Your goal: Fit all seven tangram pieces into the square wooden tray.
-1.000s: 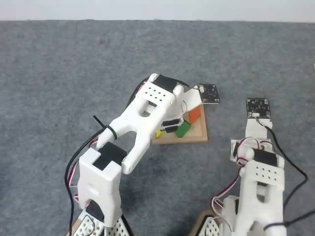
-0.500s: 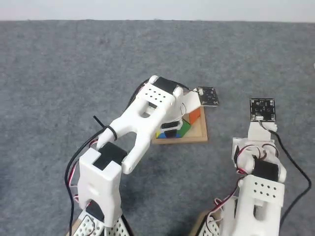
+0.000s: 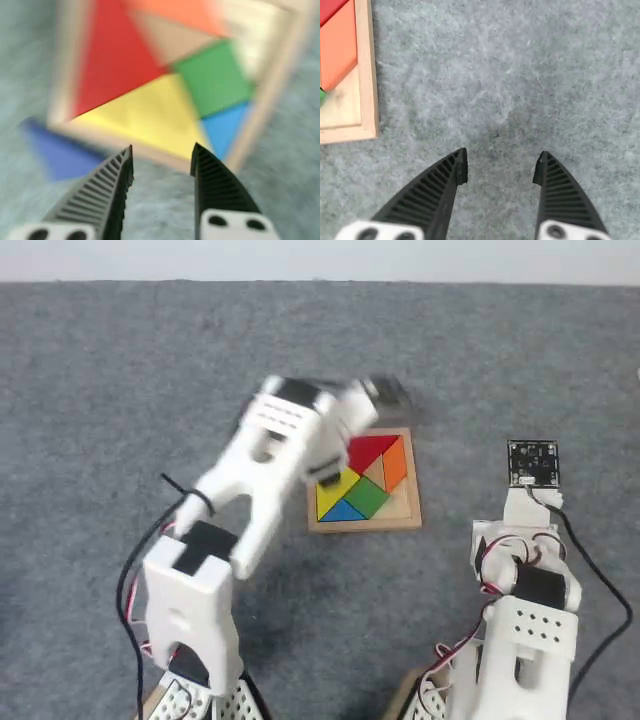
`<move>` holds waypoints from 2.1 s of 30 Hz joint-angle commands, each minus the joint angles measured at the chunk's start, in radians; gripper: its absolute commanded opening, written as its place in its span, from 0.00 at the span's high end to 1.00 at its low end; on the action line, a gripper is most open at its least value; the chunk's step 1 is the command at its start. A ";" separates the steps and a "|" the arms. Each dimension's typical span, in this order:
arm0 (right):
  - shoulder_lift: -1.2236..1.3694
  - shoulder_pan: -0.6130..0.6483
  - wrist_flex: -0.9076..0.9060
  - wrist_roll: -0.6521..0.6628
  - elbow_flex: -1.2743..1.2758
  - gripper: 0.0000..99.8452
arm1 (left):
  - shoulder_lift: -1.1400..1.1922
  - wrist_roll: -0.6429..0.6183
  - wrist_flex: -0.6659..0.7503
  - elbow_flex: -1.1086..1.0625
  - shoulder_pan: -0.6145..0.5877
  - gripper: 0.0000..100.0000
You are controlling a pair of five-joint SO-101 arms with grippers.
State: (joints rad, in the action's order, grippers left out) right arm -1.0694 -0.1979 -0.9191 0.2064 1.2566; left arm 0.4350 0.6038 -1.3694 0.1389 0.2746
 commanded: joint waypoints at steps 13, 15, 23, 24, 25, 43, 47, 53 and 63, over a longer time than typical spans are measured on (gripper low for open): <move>-0.022 0.070 -0.005 0.021 0.012 0.77 | 0.224 -0.420 0.051 0.237 -0.245 0.81; -0.022 0.070 -0.005 0.021 0.012 0.77 | 0.235 -0.423 0.058 0.252 -0.245 0.81; -0.022 0.070 -0.005 0.021 0.014 0.77 | 0.362 -0.420 0.054 0.404 -0.250 0.77; -0.022 0.070 -0.005 0.021 0.014 0.77 | 0.387 -0.417 0.040 0.426 -0.250 0.76; -0.022 0.070 -0.004 0.021 0.014 0.77 | 0.410 -0.417 0.021 0.450 -0.250 0.76; -0.022 0.070 -0.004 0.021 0.014 0.77 | 0.552 -0.417 -0.362 0.934 -0.247 0.87; -0.022 0.067 -0.004 0.021 0.012 0.77 | 0.505 -0.419 -0.390 0.987 -0.222 0.87; -0.022 0.064 -0.004 0.021 0.012 0.77 | 0.388 -0.454 -0.388 0.759 -0.077 0.87; -0.022 -0.056 -0.002 0.055 0.008 0.77 | 0.269 -0.502 -0.278 0.559 0.118 0.87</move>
State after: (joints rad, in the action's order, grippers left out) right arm -1.0725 -0.2256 -0.9191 0.2432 1.2766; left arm 0.7971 0.1174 -1.7008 0.7081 0.3498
